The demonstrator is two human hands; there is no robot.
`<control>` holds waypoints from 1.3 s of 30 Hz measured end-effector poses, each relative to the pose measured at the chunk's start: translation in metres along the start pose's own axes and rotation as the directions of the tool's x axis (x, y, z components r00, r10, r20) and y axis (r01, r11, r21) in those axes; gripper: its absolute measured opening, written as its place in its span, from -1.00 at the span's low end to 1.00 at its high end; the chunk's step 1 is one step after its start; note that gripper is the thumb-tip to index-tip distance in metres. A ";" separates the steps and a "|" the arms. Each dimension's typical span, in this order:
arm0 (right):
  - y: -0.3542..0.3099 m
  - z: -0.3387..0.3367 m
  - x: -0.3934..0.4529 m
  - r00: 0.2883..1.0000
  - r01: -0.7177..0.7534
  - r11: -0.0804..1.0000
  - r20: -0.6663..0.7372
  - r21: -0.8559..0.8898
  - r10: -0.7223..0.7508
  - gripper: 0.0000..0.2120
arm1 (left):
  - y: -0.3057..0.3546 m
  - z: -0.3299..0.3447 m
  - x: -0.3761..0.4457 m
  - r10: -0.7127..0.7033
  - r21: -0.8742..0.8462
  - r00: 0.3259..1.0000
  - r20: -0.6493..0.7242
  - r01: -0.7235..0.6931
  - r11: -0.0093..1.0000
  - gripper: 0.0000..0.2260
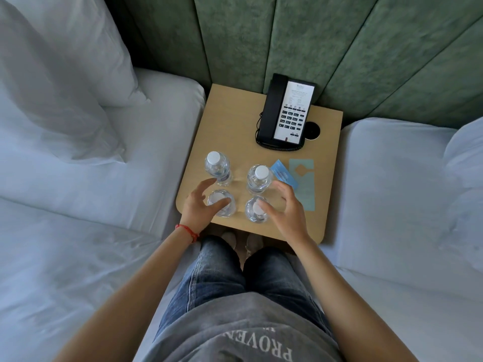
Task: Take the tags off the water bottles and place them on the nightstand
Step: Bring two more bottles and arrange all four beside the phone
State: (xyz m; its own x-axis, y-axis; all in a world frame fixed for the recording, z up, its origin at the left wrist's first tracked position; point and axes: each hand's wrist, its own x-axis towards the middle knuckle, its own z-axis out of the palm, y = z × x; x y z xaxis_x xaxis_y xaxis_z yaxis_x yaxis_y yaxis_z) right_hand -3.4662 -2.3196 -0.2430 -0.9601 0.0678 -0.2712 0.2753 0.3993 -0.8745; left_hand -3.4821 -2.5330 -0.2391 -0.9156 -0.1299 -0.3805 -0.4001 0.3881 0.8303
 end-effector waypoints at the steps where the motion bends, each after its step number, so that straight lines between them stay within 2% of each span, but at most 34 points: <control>1: -0.003 -0.002 0.003 1.000 0.014 1.000 -0.007 0.003 -0.014 -0.49 | 0.005 0.000 0.000 0.033 -0.008 0.998 -0.047 -0.033 0.999 -0.56; 5: -0.010 -0.009 0.020 0.998 0.056 0.998 -0.023 0.004 -0.056 -0.51 | 0.023 -0.001 0.005 0.127 0.011 0.973 -0.191 -0.127 0.992 -0.66; 8: -0.012 -0.009 0.034 0.998 0.061 0.998 -0.018 -0.020 -0.062 -0.52 | 0.028 -0.003 0.020 0.128 0.028 0.968 -0.215 -0.125 0.992 -0.65; 15: -0.008 0.001 0.049 0.999 0.048 0.995 -0.015 -0.084 -0.049 -0.52 | 0.021 -0.005 0.059 0.026 0.007 0.996 -0.090 -0.025 1.000 -0.51; 24: -0.010 0.019 0.057 0.998 -0.014 1.000 -0.066 -0.005 0.014 -0.58 | 0.018 -0.012 0.085 0.027 0.008 0.999 0.021 -0.027 1.000 -0.57; 34: -0.028 0.026 0.091 0.988 -0.060 0.997 -0.140 0.038 0.065 -0.62 | 0.027 -0.015 0.109 0.122 0.094 0.992 0.007 -0.122 0.988 -0.61; 39: -0.039 0.030 0.111 0.988 0.000 0.998 -0.157 -0.057 -0.009 -0.65 | 0.035 -0.021 0.129 0.157 0.153 0.988 -0.004 -0.154 0.976 -0.65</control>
State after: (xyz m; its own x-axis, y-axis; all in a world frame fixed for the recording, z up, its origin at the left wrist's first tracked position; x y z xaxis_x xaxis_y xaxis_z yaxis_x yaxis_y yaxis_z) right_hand -3.5823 -2.3545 -0.2512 -0.9583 0.2071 -0.1971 0.2722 0.4505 -0.8503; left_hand -3.6153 -2.5555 -0.2508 -0.9672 -0.0713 -0.2438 -0.2431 0.5381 0.8070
